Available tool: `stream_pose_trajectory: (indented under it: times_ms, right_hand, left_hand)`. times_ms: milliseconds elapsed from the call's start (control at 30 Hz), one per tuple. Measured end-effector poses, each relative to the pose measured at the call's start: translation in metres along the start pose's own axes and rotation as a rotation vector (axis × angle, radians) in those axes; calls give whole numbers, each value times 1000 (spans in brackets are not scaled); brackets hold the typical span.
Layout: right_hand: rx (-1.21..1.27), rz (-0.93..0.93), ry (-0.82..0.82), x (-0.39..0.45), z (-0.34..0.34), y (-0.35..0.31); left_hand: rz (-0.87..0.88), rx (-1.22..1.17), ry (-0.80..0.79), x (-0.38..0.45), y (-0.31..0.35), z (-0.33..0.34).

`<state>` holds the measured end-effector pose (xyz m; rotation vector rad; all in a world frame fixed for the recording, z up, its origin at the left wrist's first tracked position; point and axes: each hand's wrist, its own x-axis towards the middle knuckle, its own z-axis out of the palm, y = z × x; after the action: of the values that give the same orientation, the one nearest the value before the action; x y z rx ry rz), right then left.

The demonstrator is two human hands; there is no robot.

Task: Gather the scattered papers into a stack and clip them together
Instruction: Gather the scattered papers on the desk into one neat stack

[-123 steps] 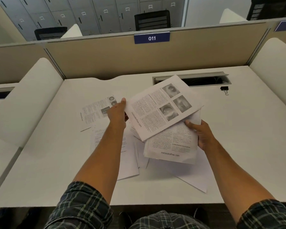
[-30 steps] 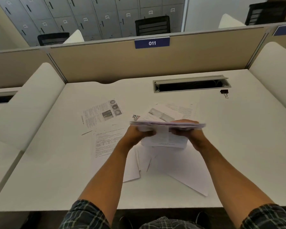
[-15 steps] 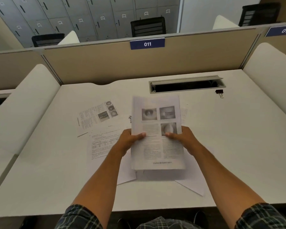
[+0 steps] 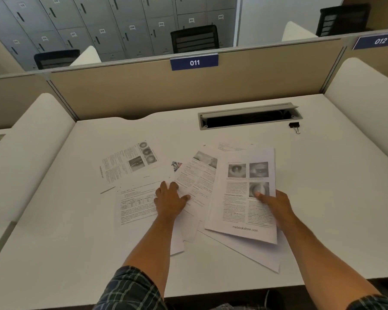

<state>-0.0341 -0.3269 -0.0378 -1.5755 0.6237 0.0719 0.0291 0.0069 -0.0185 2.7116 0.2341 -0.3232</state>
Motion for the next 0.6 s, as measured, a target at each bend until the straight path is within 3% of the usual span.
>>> stream_pose_trajectory:
  times_ms: [400,600]
  right_hand:
    - [-40,-20,10,4,1,1]
    - [-32,-23,22,6,0,0]
  left_hand:
    - [-175,82,-68,26,0,-21]
    - [-61,-332,65,31,-6,-23]
